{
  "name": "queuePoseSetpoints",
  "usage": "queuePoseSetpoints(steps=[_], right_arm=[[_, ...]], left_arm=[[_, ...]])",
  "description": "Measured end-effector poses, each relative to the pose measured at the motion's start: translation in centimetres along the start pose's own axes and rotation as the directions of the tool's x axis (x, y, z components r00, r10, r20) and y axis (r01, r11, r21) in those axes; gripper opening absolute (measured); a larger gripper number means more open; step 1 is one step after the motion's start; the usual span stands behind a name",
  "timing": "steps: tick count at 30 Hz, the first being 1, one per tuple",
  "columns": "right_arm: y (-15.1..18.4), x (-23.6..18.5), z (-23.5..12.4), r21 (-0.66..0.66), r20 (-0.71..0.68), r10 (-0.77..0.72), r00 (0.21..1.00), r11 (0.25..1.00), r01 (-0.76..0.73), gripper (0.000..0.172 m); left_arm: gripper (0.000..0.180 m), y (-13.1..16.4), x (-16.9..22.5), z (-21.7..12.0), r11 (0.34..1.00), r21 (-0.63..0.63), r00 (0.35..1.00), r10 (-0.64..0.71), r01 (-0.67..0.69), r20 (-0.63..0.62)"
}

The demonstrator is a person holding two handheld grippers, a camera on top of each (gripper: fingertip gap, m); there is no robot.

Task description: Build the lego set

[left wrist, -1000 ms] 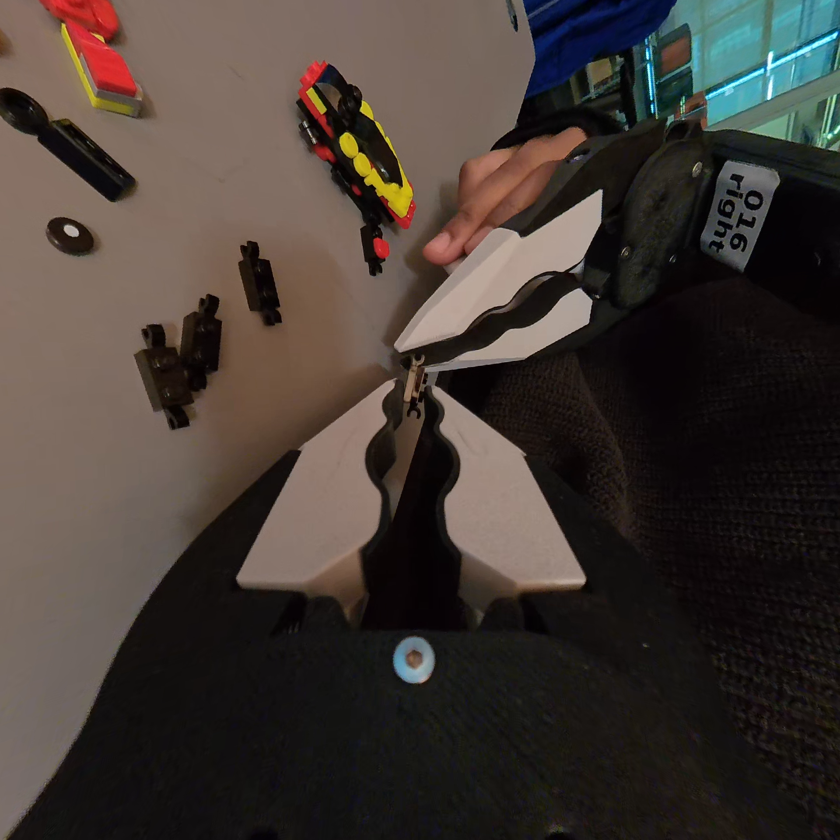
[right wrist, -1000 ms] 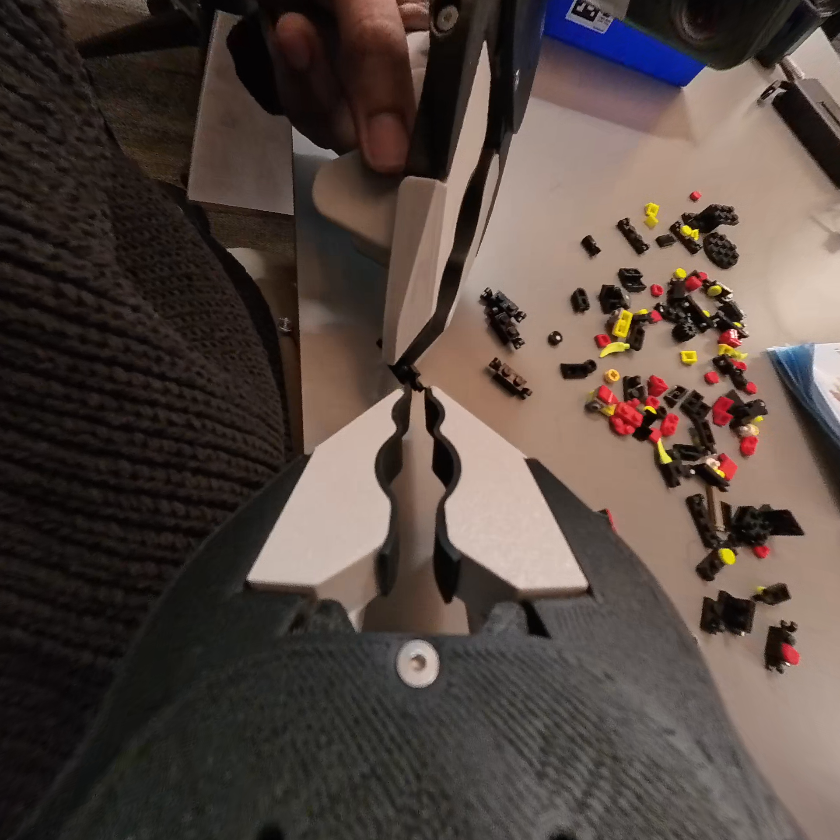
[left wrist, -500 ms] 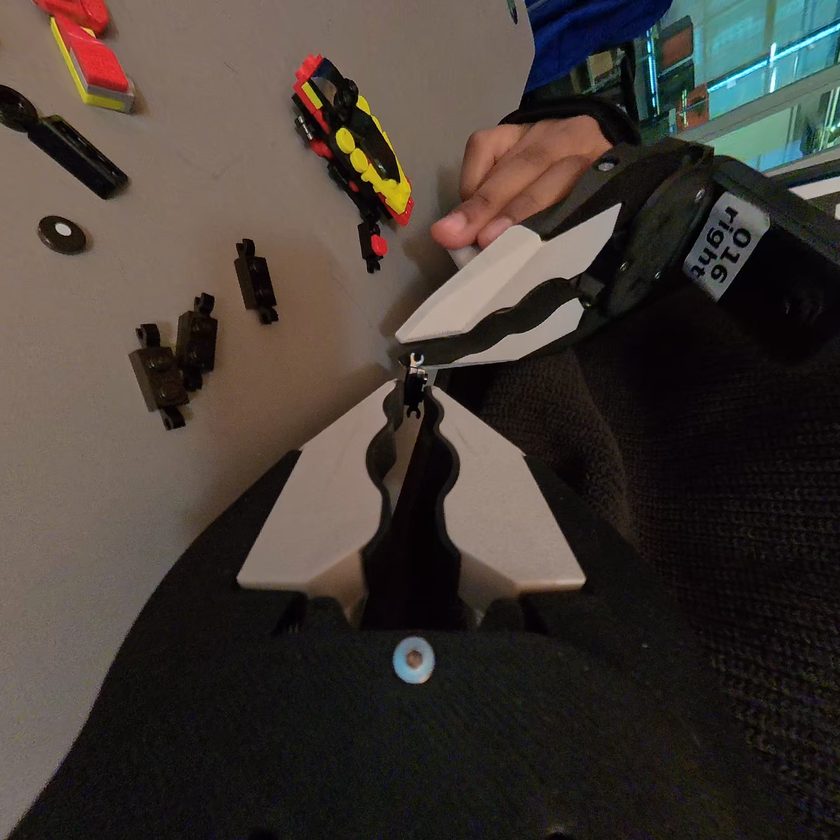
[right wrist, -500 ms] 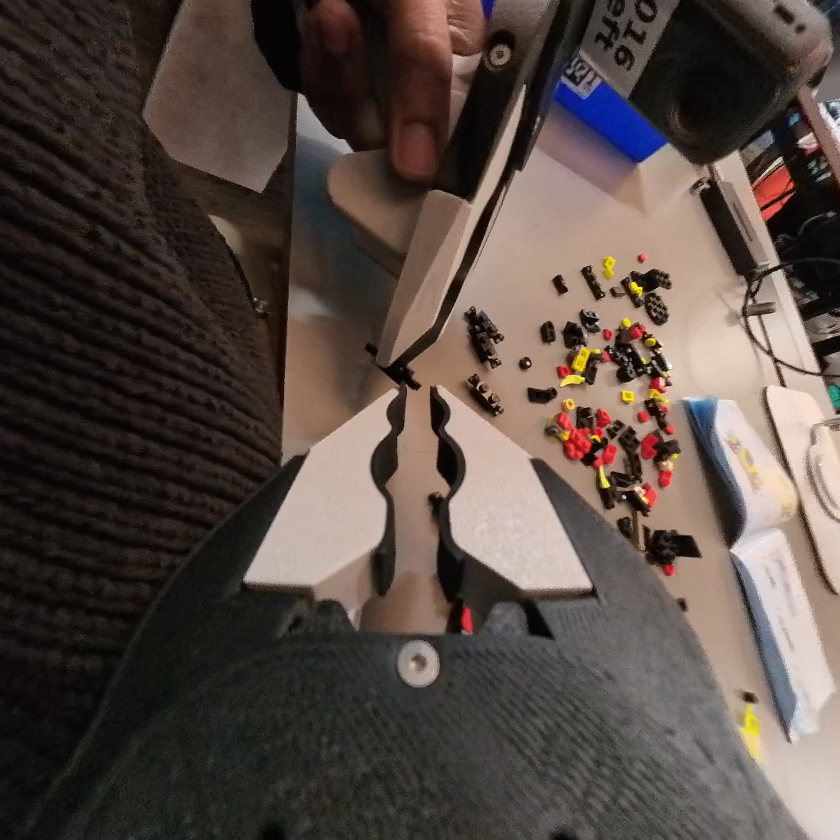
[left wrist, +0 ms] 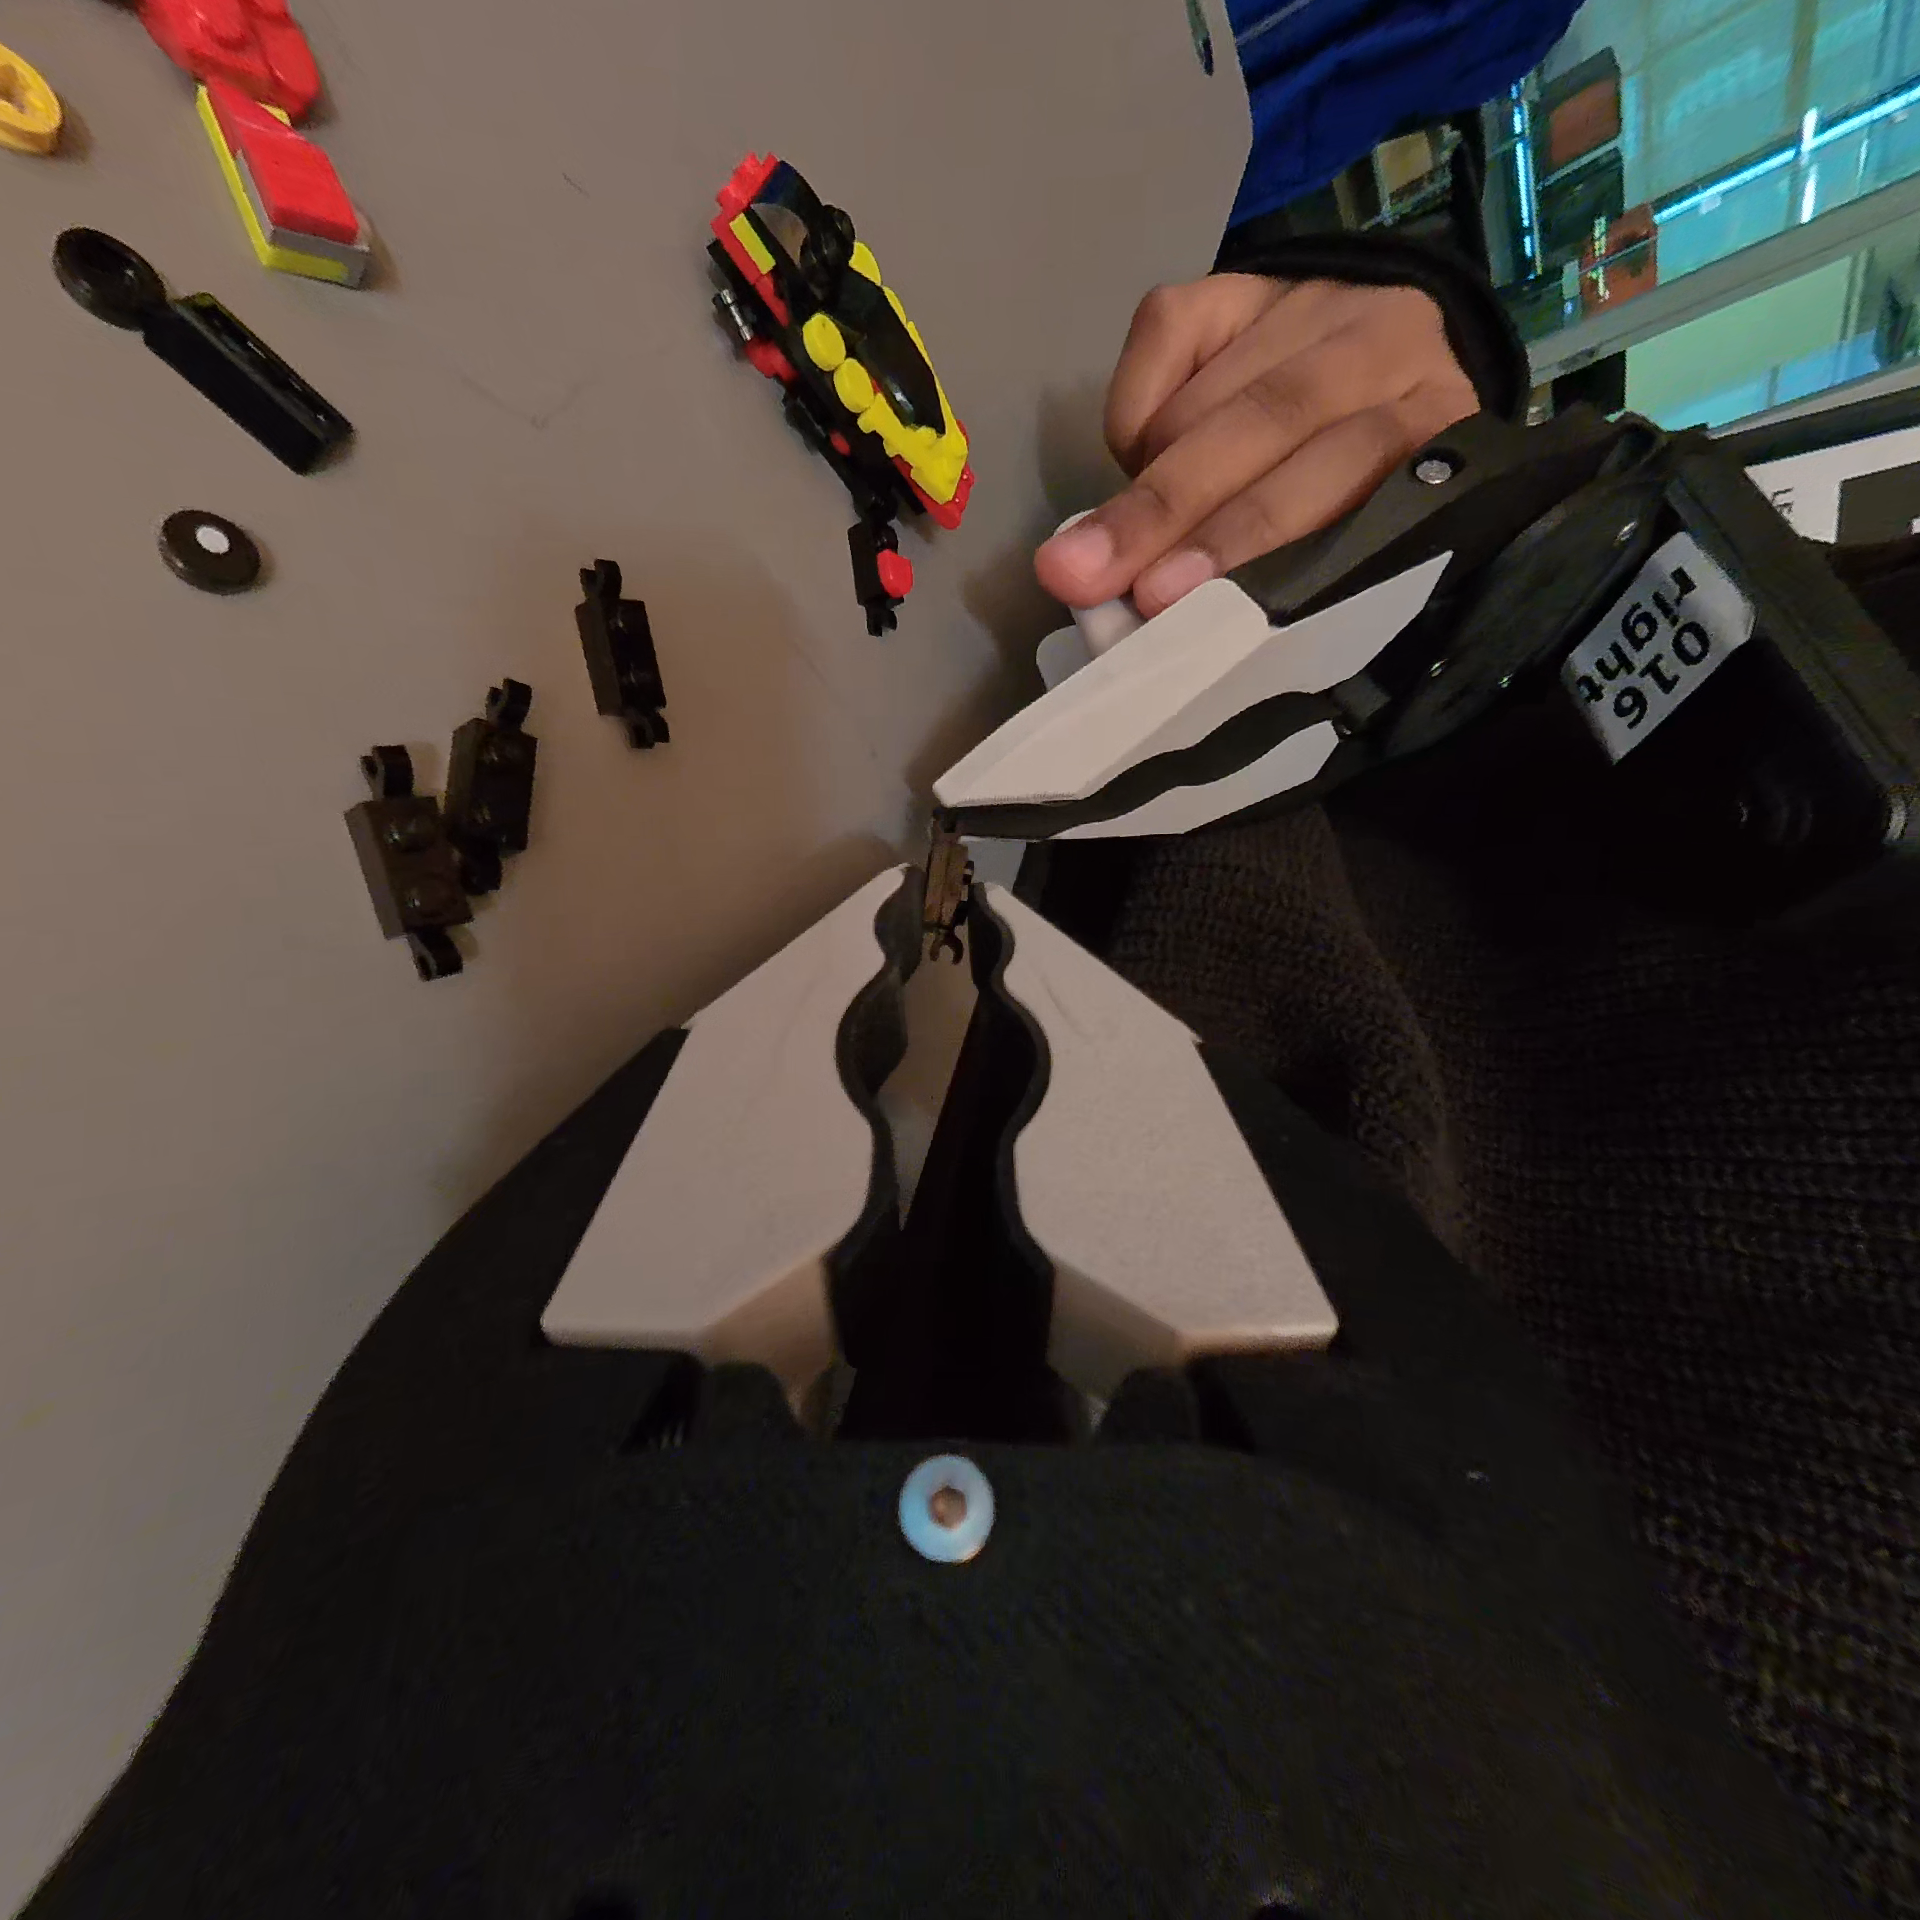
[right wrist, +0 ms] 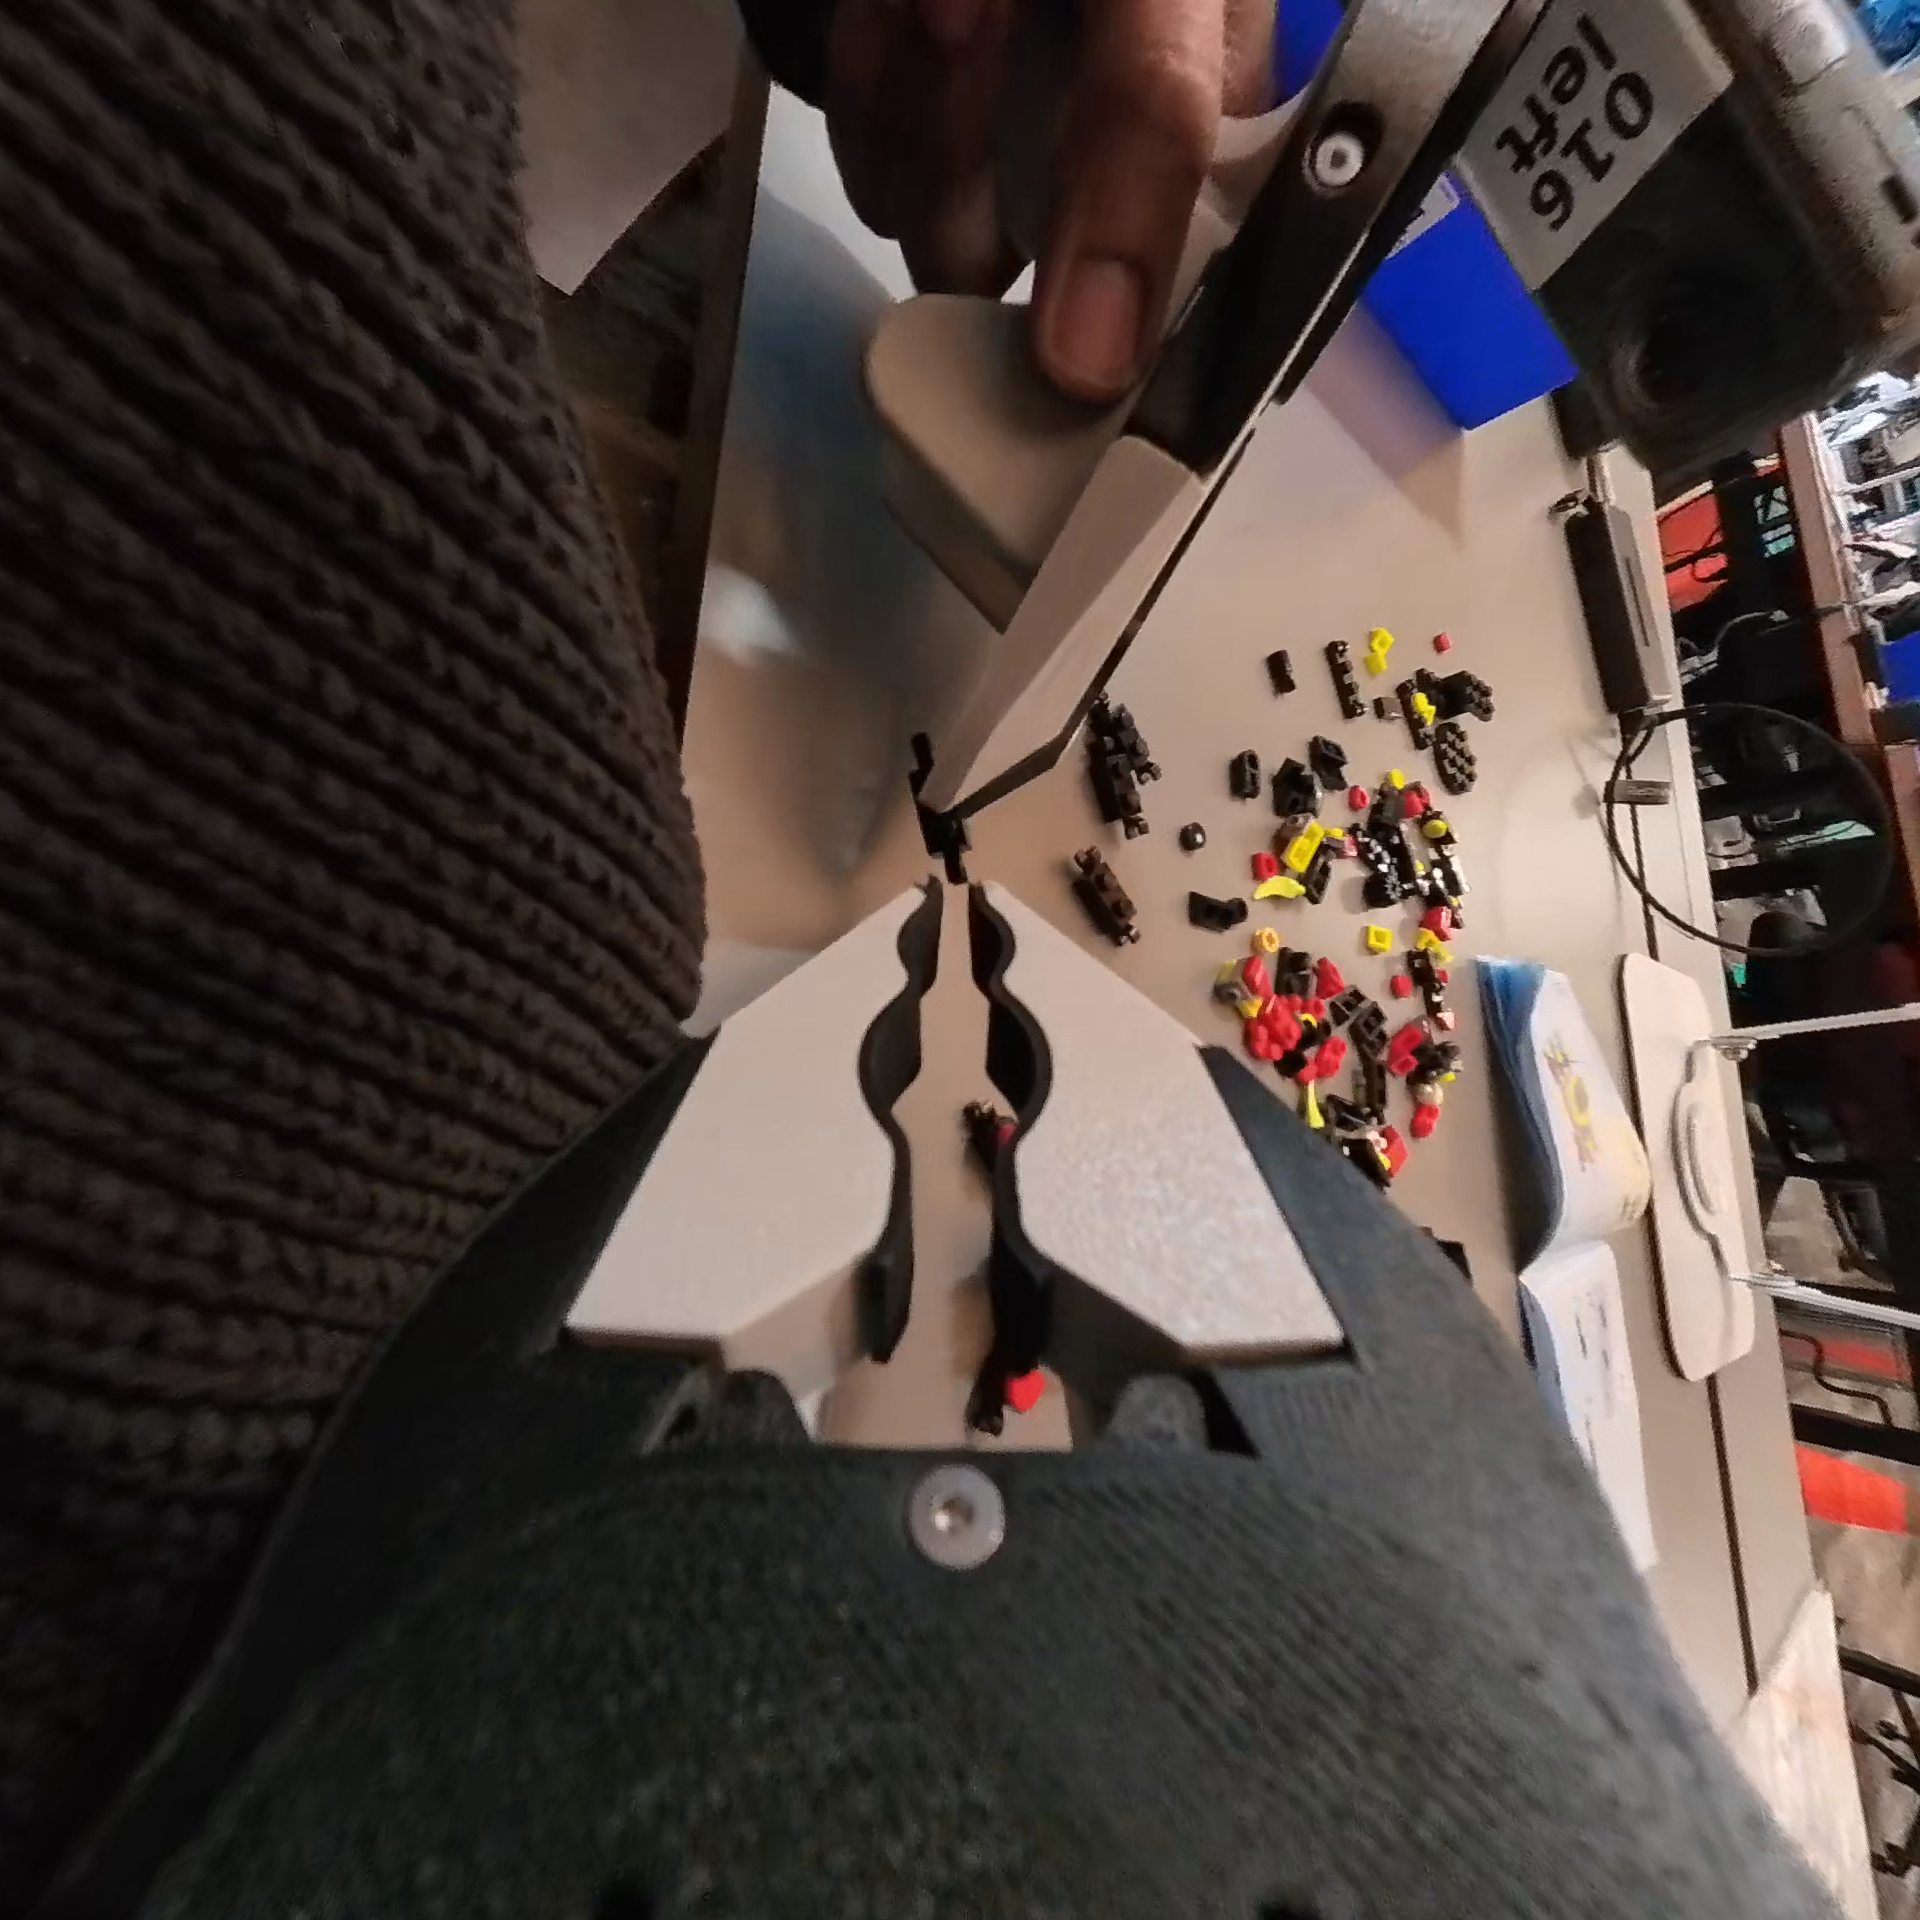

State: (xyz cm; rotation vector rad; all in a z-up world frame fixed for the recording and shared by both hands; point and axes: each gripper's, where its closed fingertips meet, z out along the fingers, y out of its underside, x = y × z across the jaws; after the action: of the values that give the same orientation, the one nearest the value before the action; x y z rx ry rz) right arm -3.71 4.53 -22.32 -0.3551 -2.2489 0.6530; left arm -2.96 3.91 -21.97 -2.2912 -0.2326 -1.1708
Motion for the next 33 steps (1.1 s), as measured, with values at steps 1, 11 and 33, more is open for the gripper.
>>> queuePoseSetpoints(steps=[1, 11, 33], right_arm=[[0.0, 0.0, 0.0, -0.001, 0.0, -0.001, 1.0, 1.0, 0.001, 0.004], [0.1, 0.1, 0.3, -0.021, -0.041, -0.052, 0.998, 0.998, 0.051, 0.013], [-0.1, 3.8, -0.6, 0.147, 0.074, 0.606, 0.792, 0.779, -0.609, 0.001]], left_arm=[[0.005, 0.0, 0.0, 0.0, 1.0, 0.0, 1.0, 0.002, -0.002, 0.0], [0.005, -0.2, 0.3, 0.1, 1.0, 0.012, 1.0, -0.008, 0.008, -0.02], [0.024, -5.1, 0.8, -4.0, 0.932, 0.295, 0.977, 0.19, -0.211, 0.099]])
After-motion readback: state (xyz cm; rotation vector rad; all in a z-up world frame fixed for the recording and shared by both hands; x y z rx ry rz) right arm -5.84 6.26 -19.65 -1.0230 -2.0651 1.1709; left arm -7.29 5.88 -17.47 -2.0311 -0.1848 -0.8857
